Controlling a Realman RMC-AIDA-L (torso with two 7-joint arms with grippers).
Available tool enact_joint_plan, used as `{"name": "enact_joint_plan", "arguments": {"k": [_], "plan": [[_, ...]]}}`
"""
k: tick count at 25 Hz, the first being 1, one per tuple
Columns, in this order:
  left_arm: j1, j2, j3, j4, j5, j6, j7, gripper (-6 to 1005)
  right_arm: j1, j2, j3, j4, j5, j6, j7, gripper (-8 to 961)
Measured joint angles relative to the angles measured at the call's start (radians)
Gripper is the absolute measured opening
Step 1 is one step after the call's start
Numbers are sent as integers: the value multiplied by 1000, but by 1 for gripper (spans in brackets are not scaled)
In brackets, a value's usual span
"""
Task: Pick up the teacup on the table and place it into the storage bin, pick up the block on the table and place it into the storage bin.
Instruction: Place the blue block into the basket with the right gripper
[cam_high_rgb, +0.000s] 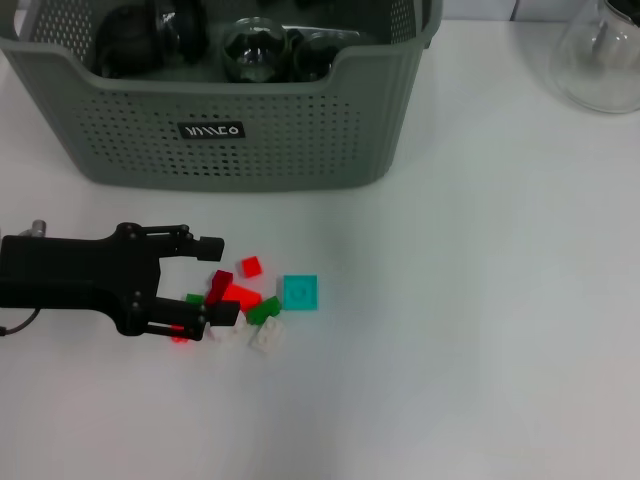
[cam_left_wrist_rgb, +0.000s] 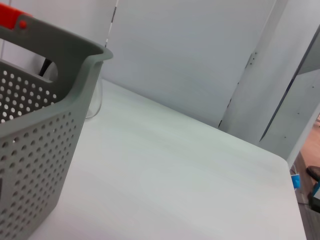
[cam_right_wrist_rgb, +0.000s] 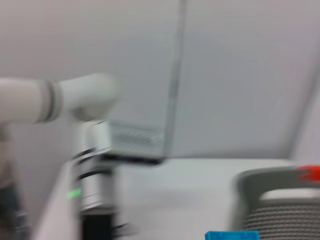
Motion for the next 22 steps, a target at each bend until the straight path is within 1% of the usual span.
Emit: {"name": "enact_joint_plan", "arguments": {"k": [2,5,9,12,16,18,22], "plan": [[-4,-1,1,-7,0,-3,3,869,56,0,2,92,-78,73,-26,440],[-7,-4,2,-9,0,-4,12,869,127,0,-25,247,-167,212,-78,440],[-10,-6,1,-10,0,-6,14,869,180,-2,-69,395,-217,375,-127,438],[-13,-6,-1,-11,0,-6,14,869,200,-4,-108,475,-260,482,-129,438],[-17,-5,-1,-21,0,-7,14,869,213,-3,-117,557,-367,591,-89,439],[-20,-2,-1,-31,0,-12,14,869,213,-4,-116,566,-381,598,-80,439],[-23,-1,3,-44,0,-27,14,869,208,-16,-113,579,-414,599,-39,439]]}}
